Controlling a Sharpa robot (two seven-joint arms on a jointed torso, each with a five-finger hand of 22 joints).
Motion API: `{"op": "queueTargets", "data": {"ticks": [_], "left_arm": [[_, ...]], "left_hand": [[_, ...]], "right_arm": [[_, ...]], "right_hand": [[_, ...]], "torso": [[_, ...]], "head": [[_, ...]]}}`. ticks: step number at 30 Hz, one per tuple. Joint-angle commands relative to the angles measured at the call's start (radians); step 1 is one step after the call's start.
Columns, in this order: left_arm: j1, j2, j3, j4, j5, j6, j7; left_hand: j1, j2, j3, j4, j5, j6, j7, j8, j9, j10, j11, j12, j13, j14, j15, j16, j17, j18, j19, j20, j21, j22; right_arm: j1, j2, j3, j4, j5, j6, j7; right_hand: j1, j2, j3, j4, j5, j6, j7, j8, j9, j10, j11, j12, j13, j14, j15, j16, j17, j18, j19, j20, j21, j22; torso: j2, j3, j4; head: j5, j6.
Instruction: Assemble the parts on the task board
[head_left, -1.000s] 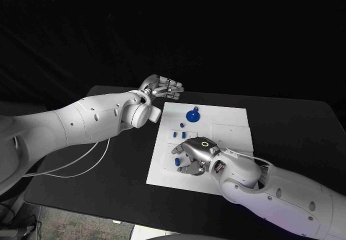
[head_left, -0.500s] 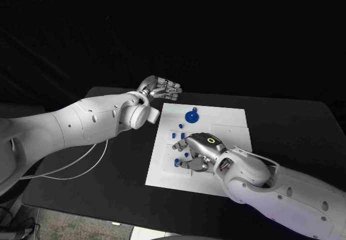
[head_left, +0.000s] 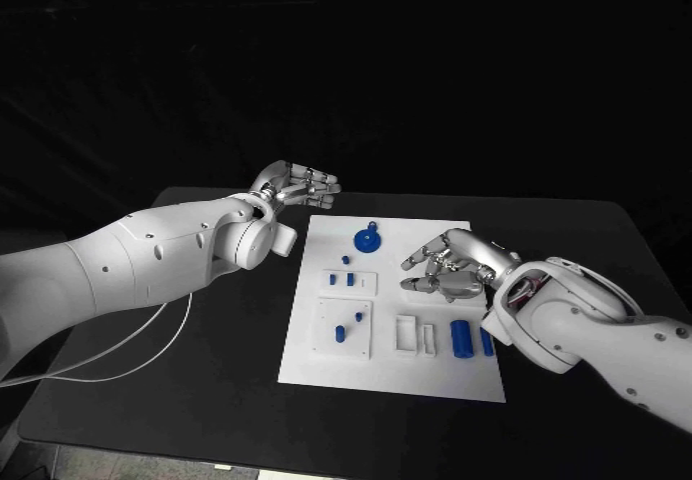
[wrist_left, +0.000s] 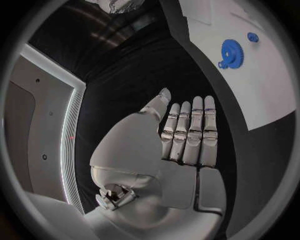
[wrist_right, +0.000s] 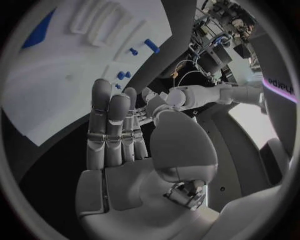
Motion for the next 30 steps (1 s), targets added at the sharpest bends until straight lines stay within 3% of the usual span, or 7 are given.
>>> {"op": "queueTargets", "data": {"ticks": [1, 5, 9, 17, 21, 24, 30], "left_arm": [[0.001, -0.01, 0.001, 0.017, 0.005, 0.02, 0.013], [0.0, -0.027, 0.001, 0.039, 0.014, 0.032, 0.014], [-0.001, -0.05, 0.0, 0.067, 0.021, 0.044, 0.017], [-0.005, -0.085, 0.0, 0.108, 0.025, 0.066, 0.03], [-0.005, -0.102, 0.0, 0.127, 0.025, 0.083, 0.042], [-0.006, -0.112, 0.0, 0.14, 0.025, 0.098, 0.051], [-0.007, -0.12, 0.0, 0.149, 0.025, 0.115, 0.064]], "left_hand": [[-0.007, 0.003, 0.003, 0.007, -0.005, -0.008, -0.001, 0.002, 0.0, 0.018, -0.006, -0.003, 0.0, 0.019, -0.003, 0.003, 0.002, 0.0, 0.002, -0.007, 0.005, -0.001], [-0.015, -0.002, 0.006, 0.013, -0.006, -0.01, -0.001, 0.001, 0.0, 0.033, -0.011, -0.003, 0.0, 0.034, -0.009, 0.006, 0.002, -0.007, 0.009, -0.016, 0.009, 0.0], [-0.024, -0.01, 0.002, 0.021, -0.007, -0.011, -0.003, 0.002, 0.0, 0.044, -0.015, -0.002, 0.001, 0.045, -0.013, 0.008, 0.003, -0.011, 0.013, -0.019, 0.012, 0.0], [-0.051, -0.026, -0.02, 0.041, -0.011, -0.012, -0.004, 0.002, 0.0, 0.049, -0.015, -0.002, 0.001, 0.05, -0.013, 0.008, 0.003, -0.016, 0.016, -0.02, 0.011, -0.002], [-0.129, -0.082, -0.101, 0.078, -0.014, -0.019, -0.005, 0.002, 0.0, 0.05, -0.013, -0.002, 0.001, 0.051, -0.011, 0.005, 0.0, -0.021, 0.016, -0.021, 0.007, -0.006], [-0.102, -0.054, -0.237, 0.116, -0.013, -0.031, -0.007, 0.005, 0.002, 0.037, -0.01, 0.001, 0.002, 0.04, -0.008, 0.005, -0.002, -0.028, 0.019, -0.021, -0.01, -0.02], [-0.115, -0.067, -0.239, 0.145, -0.014, -0.051, -0.011, 0.002, 0.0, -0.002, -0.01, -0.003, 0.001, -0.003, 0.005, -0.002, -0.005, -0.023, 0.014, -0.011, -0.02, -0.027]], "right_arm": [[0.007, -0.034, 0.005, -0.019, 0.238, 0.152, -0.042], [0.013, -0.077, 0.009, -0.043, 0.314, 0.244, -0.108], [0.015, -0.112, 0.011, -0.051, 0.351, 0.315, -0.199], [0.016, -0.153, 0.011, -0.052, 0.409, 0.495, -0.385], [0.016, -0.161, 0.011, -0.05, 0.41, 0.532, -0.44], [0.016, -0.162, 0.01, -0.045, 0.411, 0.548, -0.473], [0.016, -0.152, 0.007, -0.037, 0.426, 0.539, -0.495]], "right_hand": [[-0.015, 0.03, -0.021, 0.029, 0.016, 0.012, -0.006, 0.002, 0.021, -0.113, -0.011, 0.244, 0.26, -0.007, -0.005, 0.036, 0.042, -0.022, 0.039, -0.006, 0.057, 0.044], [-0.04, 0.06, -0.038, 0.063, 0.03, 0.017, -0.016, 0.003, 0.071, -0.08, -0.012, 0.468, 0.538, -0.021, -0.005, 0.092, 0.116, -0.021, 0.04, -0.007, 0.157, 0.127], [-0.061, 0.08, -0.059, 0.06, 0.044, 0.007, -0.021, 0.002, 0.116, -0.046, -0.011, 0.531, 0.657, -0.02, -0.004, 0.147, 0.207, -0.021, 0.039, -0.005, 0.218, 0.188], [-0.113, 0.118, -0.105, 0.07, 0.04, -0.035, -0.008, 0.002, 0.139, -0.032, -0.001, 0.495, 0.71, -0.013, 0.002, 0.164, 0.274, -0.014, 0.038, 0.002, 0.239, 0.239], [-0.121, 0.129, -0.147, 0.08, 0.049, -0.041, -0.006, 0.001, 0.14, -0.026, 0.0, 0.49, 0.726, -0.012, 0.003, 0.171, 0.299, -0.015, 0.04, 0.003, 0.246, 0.259], [-0.132, 0.132, -0.17, 0.092, 0.043, -0.046, -0.004, 0.002, 0.14, -0.023, 0.001, 0.487, 0.732, -0.011, 0.004, 0.175, 0.312, -0.014, 0.041, 0.004, 0.25, 0.27], [-0.129, 0.141, -0.196, 0.094, 0.044, -0.063, 0.002, 0.002, 0.131, -0.019, 0.005, 0.486, 0.745, -0.009, 0.007, 0.173, 0.325, -0.017, 0.042, 0.007, 0.25, 0.289]], "torso": [[-0.003, 0.007, -0.0084], [-0.003, 0.0103, -0.0116], [-0.003, 0.0165, -0.0169], [-0.005, 0.016, -0.018], [-0.005, 0.017, -0.0198], [-0.007, 0.0185, -0.0207], [-0.007, 0.0151, -0.0165]], "head": [[-0.02, 0.005], [-0.038, 0.007], [-0.055, 0.009], [-0.083, 0.008], [-0.091, 0.009], [-0.098, 0.008], [-0.102, 0.01]]}}
